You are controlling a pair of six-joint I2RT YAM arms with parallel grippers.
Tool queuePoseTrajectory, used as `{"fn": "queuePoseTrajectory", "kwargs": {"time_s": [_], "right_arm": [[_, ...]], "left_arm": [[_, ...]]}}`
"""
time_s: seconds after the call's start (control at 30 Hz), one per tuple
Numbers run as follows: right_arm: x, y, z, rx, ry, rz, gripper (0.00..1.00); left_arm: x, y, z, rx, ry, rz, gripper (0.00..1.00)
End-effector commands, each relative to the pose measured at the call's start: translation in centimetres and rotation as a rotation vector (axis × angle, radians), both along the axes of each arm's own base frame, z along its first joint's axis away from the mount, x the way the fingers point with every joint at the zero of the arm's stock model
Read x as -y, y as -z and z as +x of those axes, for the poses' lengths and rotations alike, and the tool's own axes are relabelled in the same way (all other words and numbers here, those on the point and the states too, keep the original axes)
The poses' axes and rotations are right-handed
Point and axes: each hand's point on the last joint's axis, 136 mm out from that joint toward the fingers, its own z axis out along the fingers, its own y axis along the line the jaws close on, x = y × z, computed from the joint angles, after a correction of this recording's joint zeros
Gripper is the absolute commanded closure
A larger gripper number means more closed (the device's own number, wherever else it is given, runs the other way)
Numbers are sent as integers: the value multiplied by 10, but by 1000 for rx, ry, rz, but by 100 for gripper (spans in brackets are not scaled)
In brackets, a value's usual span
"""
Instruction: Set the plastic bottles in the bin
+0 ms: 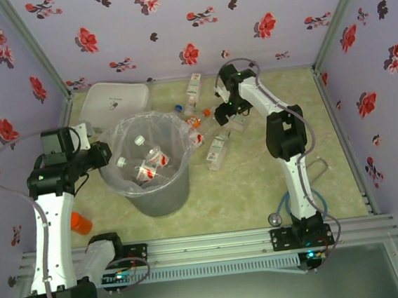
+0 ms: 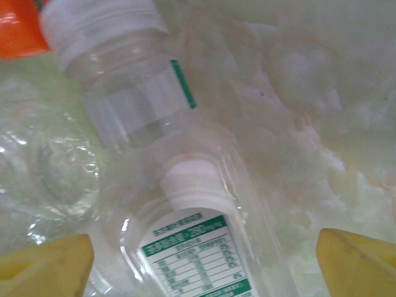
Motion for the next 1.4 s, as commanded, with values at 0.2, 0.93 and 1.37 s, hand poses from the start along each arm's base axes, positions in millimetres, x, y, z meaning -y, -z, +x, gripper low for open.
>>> {"fn": "queuePoseTrajectory", "kwargs": {"time_s": [0.2, 0.93, 1.37], "right_arm": [[40, -33, 3, 61, 157, 66, 36], [-38, -348, -187, 514, 16, 789, 57], [-178, -309, -255, 423, -328, 637, 64]], "left_arm": [[3, 40, -12, -134, 21, -19, 99], [73, 23, -15, -71, 146, -27, 98], [71, 25, -19, -57, 158, 19, 98]]}}
